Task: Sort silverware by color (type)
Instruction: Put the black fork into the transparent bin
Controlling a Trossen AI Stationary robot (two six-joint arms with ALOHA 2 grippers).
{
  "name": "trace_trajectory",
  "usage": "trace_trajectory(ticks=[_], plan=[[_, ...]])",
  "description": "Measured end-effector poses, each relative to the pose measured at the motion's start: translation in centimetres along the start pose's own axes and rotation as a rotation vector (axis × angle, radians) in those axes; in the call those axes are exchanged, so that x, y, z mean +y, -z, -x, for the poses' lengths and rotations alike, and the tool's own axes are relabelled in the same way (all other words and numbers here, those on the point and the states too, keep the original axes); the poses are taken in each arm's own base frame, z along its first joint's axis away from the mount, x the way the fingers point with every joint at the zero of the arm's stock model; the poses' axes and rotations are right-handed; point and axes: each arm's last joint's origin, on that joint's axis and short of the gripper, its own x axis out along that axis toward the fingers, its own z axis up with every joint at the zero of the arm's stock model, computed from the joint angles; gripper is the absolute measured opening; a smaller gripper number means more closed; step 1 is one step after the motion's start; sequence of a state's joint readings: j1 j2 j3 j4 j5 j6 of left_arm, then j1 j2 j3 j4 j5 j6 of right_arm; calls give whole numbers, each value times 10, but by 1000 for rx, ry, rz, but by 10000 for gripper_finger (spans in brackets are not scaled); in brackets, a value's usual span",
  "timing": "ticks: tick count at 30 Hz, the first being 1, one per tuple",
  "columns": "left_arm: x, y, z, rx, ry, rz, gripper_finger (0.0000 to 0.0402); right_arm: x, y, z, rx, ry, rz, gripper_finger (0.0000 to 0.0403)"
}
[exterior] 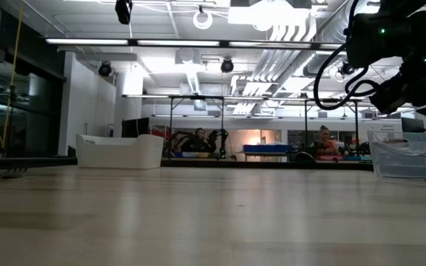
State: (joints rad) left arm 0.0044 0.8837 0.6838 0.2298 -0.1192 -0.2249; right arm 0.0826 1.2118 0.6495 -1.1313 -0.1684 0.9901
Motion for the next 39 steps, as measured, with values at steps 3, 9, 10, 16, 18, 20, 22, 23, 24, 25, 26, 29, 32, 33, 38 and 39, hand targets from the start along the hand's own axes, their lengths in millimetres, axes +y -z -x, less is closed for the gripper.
trace_trajectory(ticks=[3, 9, 10, 16, 18, 20, 22, 23, 24, 25, 26, 29, 32, 33, 38, 39], plan=[[0, 0, 0, 0, 0, 0, 0, 0, 0, 0, 0, 0, 2, 26], [0, 0, 0, 0, 0, 0, 0, 0, 0, 0, 2, -2, 2, 77], [0, 0, 0, 0, 0, 0, 0, 0, 0, 1, 3, -3, 3, 88], [0, 0, 0, 0, 0, 8, 0, 4, 1, 18, 3, -1, 82, 150], [0, 0, 0, 0, 0, 8, 0, 5, 2, 31, -7, 16, 114, 164], [0, 0, 0, 0, 0, 8, 0, 7, 3, 45, -37, 36, 126, 173], [0, 0, 0, 0, 0, 8, 0, 10, 2, 58, -91, 34, 123, 178], [0, 0, 0, 0, 0, 8, 0, 13, 1, 63, -127, 20, 121, 178], [0, 0, 0, 0, 1, 8, 0, 16, -1, 68, -165, -7, 118, 178], [0, 0, 0, 0, 0, 8, 0, 21, -4, 71, -213, -51, 121, 178], [0, 0, 0, 0, 0, 8, 0, 27, -8, 74, -259, -111, 128, 178], [0, 0, 0, 0, 0, 10, 0, 49, -20, 79, -426, -330, 177, 179], [0, 0, 0, 0, 1, 10, 0, 71, -35, 81, -630, -545, 233, 179], [0, 0, 0, 0, 1, 14, 0, 78, -40, 83, -711, -606, 253, 179], [0, 0, 0, 0, 1, 35, 0, 105, -57, 103, -1114, -780, 420, 179], [0, 0, 0, 1, 1, 36, 0, 108, -59, 108, -1188, -781, 476, 179]])
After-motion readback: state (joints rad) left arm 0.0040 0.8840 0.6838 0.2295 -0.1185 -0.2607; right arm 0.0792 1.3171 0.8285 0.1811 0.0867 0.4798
